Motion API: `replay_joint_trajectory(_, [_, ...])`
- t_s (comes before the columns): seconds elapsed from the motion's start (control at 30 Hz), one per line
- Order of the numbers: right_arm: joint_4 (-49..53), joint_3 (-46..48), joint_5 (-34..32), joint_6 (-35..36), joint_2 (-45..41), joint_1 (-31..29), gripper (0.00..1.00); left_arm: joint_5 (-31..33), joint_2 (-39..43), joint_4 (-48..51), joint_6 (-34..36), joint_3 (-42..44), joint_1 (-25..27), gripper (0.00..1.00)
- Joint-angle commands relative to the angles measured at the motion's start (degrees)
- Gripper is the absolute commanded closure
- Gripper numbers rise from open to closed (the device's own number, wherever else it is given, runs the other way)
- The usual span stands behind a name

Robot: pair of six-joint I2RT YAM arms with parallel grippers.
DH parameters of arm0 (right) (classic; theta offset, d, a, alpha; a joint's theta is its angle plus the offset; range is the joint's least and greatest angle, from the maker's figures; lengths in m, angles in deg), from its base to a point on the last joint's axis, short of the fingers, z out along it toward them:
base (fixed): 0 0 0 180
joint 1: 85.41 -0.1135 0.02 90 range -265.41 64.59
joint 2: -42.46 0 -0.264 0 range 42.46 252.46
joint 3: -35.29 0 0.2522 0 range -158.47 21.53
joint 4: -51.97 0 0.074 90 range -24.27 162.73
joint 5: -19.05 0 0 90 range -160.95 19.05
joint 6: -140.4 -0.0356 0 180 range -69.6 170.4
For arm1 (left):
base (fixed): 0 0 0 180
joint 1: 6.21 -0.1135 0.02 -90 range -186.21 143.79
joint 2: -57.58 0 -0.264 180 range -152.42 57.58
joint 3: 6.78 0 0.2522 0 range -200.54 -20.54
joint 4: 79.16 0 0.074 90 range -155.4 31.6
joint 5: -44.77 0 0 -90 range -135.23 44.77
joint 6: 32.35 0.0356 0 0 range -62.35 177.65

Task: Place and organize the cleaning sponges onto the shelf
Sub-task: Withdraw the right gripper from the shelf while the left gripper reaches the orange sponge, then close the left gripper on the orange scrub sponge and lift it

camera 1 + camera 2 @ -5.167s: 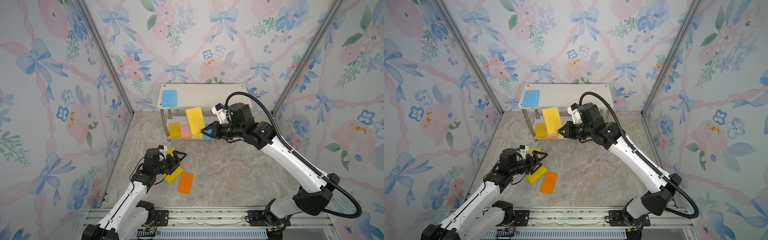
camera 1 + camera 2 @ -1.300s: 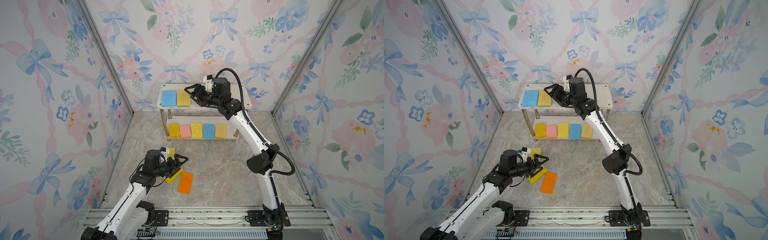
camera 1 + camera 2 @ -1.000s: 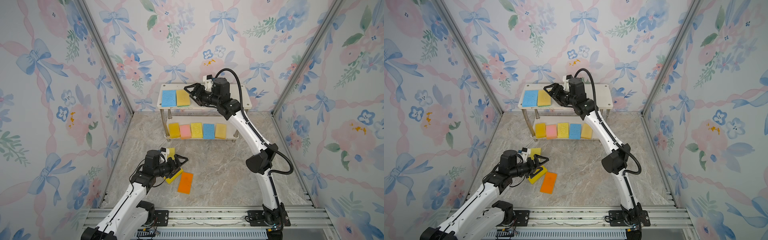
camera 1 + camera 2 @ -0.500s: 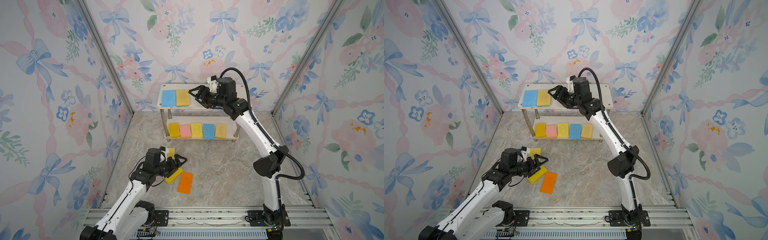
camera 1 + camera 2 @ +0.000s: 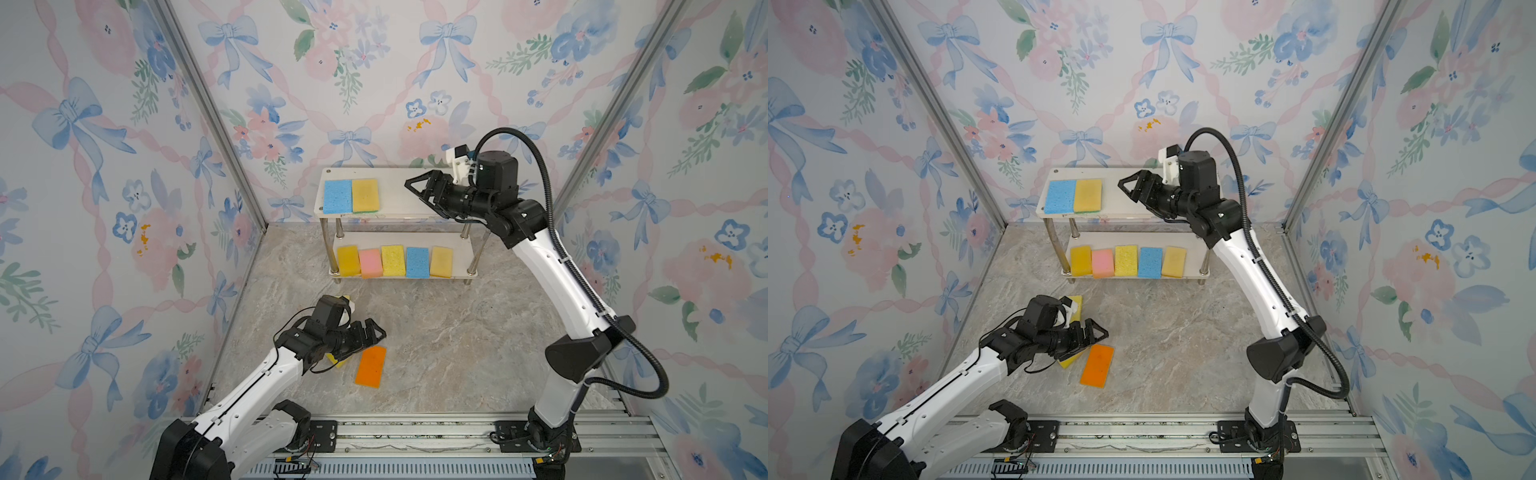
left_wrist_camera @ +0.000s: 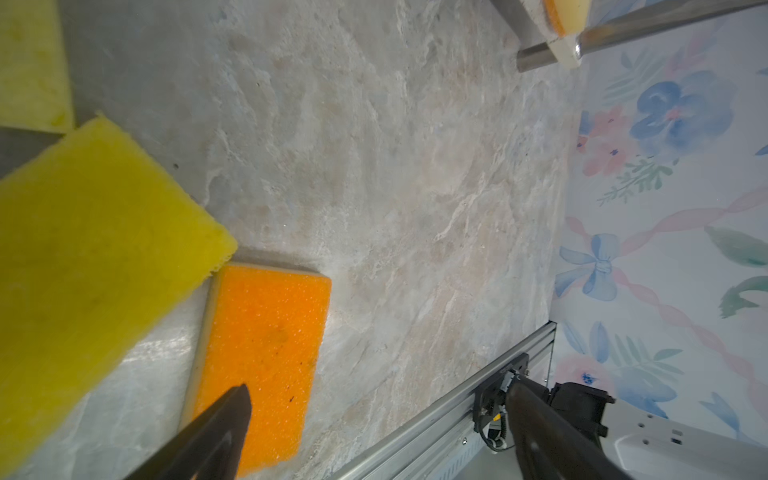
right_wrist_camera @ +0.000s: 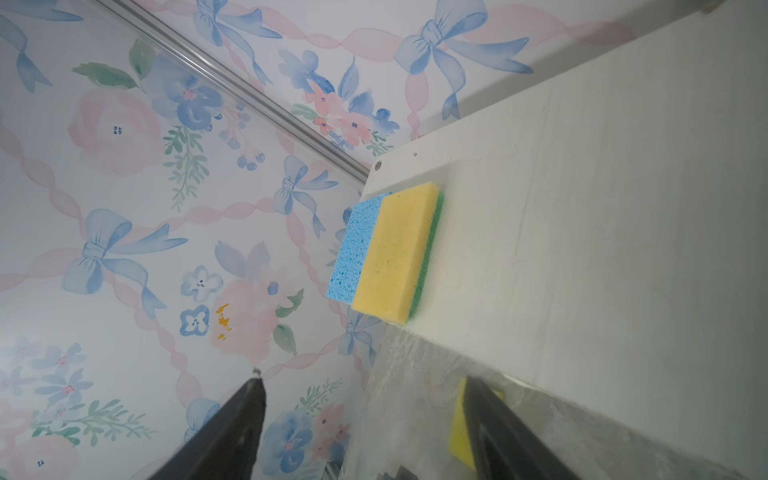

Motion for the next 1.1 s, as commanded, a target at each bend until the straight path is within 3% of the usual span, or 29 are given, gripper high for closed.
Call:
replay_joint_trajectory(0.0, [2.0,10.1,-1.2,4.1,-11.1,2.0,0.21,8.4,-0.9,7.9,4.0,-1.6,2.8,0.02])
replay_joint_trajectory(0.2, [1.2,33.8,-1.7,1.6,-31.3,9.3,0.19,13.0,-5.1,8.2,4.6,-1.6,7.8,0.08])
replay_joint_trajectory(0.43, [9.0,45.5,-1.4,2.1,-42.9,12.3,0.17,17.6,-13.8,8.2,6.0,-5.0,14.1,0.08])
replay_joint_trajectory(1.07, [9.9,53.0,-2.8,-1.8,-50.6,9.9,0.17,26.1,-27.5,8.2,9.7,-8.6,19.1,0.06])
